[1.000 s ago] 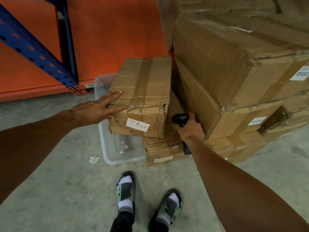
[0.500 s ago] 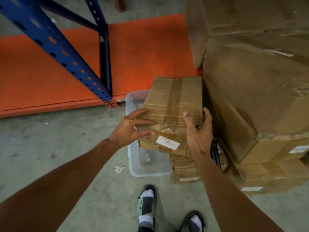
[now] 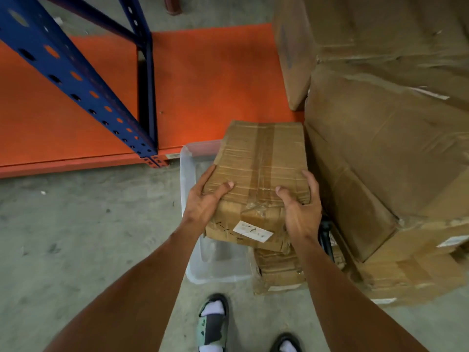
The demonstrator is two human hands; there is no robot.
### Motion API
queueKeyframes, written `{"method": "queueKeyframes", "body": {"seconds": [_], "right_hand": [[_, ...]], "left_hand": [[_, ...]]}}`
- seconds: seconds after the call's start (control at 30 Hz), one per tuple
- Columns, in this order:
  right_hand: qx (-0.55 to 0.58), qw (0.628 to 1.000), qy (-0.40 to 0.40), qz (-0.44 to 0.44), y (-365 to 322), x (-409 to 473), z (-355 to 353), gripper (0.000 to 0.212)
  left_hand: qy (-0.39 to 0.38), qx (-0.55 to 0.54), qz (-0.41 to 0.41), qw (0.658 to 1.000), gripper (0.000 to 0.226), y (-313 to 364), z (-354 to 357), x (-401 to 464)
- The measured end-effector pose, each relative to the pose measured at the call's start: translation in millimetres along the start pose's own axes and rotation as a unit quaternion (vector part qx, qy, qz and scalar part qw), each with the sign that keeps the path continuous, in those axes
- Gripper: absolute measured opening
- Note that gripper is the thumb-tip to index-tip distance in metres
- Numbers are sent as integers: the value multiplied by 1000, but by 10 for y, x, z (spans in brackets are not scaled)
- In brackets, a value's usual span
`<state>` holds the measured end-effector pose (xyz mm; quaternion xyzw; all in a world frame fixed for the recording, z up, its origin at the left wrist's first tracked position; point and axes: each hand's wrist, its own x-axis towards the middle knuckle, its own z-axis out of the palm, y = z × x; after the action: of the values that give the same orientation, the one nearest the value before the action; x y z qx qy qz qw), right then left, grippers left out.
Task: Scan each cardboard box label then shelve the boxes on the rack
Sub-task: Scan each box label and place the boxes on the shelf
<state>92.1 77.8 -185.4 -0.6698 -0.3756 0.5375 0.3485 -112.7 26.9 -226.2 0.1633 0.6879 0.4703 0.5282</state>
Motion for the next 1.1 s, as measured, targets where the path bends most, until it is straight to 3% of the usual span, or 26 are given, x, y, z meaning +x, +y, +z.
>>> {"method": "queueKeyframes", "body": {"seconds": [0.2,0.4,0.73,1.1], "right_hand": [[-76,996,3,-50,-89,-121,-123,44],[-73,995,-3,-73,-432,-692,-228,42],[-96,983,-47,-148,-2160,-2128,-836,48],[-28,940,-31,-339,-4126,-3426,-2040,45]], "left_hand": [[14,-5,48,999,56,50,21,-231],[9,54,87,995,32,587,-224,-859],[83,46,171,981,40,1998,-303,-2757],[96,25,341,935,35,3769,136,-4879]]}}
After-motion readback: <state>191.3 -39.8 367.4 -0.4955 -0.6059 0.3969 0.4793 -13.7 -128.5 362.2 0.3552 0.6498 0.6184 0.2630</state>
